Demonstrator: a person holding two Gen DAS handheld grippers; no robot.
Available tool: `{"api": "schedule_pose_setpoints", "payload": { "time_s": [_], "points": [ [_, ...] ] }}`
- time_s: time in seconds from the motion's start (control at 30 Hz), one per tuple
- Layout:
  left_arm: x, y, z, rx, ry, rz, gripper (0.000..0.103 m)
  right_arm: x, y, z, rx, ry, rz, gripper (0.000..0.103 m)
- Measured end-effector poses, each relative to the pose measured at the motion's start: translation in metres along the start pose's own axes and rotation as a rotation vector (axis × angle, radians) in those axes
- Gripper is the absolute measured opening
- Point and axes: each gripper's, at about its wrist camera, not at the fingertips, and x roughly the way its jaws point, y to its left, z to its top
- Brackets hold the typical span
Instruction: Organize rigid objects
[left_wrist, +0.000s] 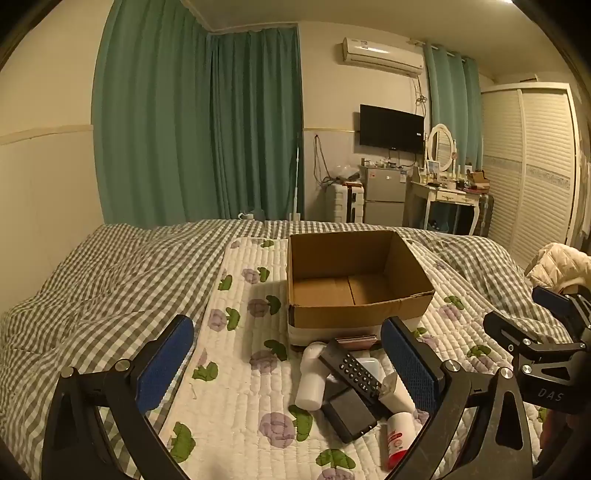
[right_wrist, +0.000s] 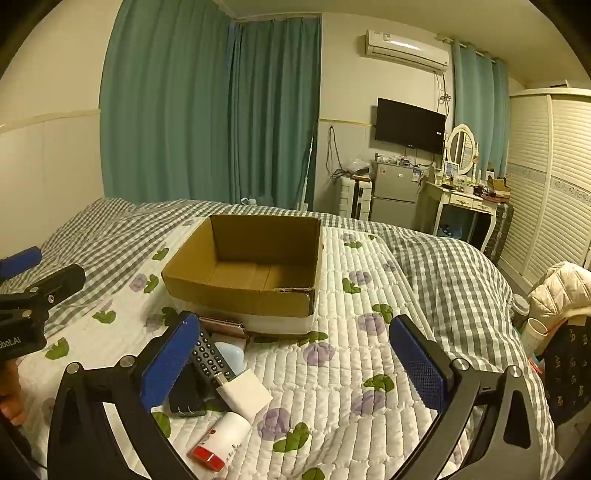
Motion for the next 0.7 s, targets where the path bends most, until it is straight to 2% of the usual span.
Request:
{"api": "schedule_pose_setpoints", "payload": {
  "time_s": [0.7],
  "points": [
    [0.0027,-0.0001,-0.0048,0.009,0.008,0.018,0.103,0.0019,-0.0006,-0.0029,-0.005,0.007,-0.002,0.103]
  ]
}}
